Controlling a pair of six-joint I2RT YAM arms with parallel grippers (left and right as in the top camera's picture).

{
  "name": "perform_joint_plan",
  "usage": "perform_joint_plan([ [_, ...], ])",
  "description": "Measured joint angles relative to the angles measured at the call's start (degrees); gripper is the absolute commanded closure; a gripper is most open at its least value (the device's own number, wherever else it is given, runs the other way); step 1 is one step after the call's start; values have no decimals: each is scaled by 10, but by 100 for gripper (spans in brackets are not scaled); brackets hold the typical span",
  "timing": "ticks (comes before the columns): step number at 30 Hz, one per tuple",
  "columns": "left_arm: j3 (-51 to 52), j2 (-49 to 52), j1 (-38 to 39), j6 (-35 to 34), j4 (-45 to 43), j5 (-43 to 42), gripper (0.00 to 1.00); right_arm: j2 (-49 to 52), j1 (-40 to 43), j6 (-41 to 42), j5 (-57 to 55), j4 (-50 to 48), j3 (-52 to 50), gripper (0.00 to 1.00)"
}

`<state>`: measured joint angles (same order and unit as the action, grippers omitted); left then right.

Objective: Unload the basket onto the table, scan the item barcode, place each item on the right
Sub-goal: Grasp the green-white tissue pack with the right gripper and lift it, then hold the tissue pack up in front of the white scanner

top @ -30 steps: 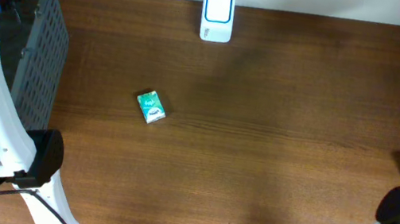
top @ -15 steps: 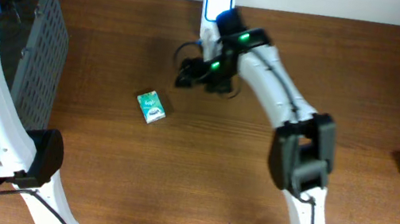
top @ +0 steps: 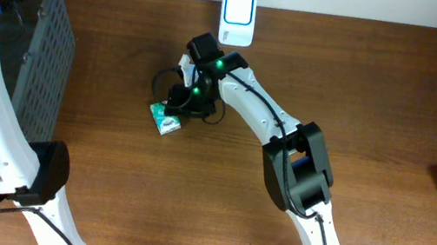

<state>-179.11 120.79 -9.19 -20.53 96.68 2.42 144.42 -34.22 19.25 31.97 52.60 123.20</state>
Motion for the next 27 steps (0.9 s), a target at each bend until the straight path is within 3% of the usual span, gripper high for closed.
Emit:
perform_joint_plan([
  [3, 0, 0, 0, 0, 0, 0, 1, 5, -17, 13, -14, 0, 0, 78],
  [4, 0, 0, 0, 0, 0, 0, 1, 5, -22, 16, -19, 0, 0, 96],
  [8, 0, 0, 0, 0, 0, 0, 1, 5, -25, 20, -26, -3, 0, 96],
  [11, 0, 0, 0, 0, 0, 0, 1, 5, -24, 15, -113, 53, 36, 96],
  [13, 0, 0, 0, 0, 0, 0, 1, 4, -16, 2, -264, 129, 110, 96],
  [16, 0, 0, 0, 0, 0, 0, 1, 2, -7, -21, -525, 154, 199, 96],
  [20, 0, 0, 0, 0, 0, 0, 1, -1, -5, -62, -764, 162, 204, 96],
  [24, 0, 0, 0, 0, 0, 0, 1, -1, -3, -74, -806, 194, 204, 96],
  [27, 0, 0, 0, 0, 0, 0, 1, -1, 5, -75, -734, 277, 204, 96],
])
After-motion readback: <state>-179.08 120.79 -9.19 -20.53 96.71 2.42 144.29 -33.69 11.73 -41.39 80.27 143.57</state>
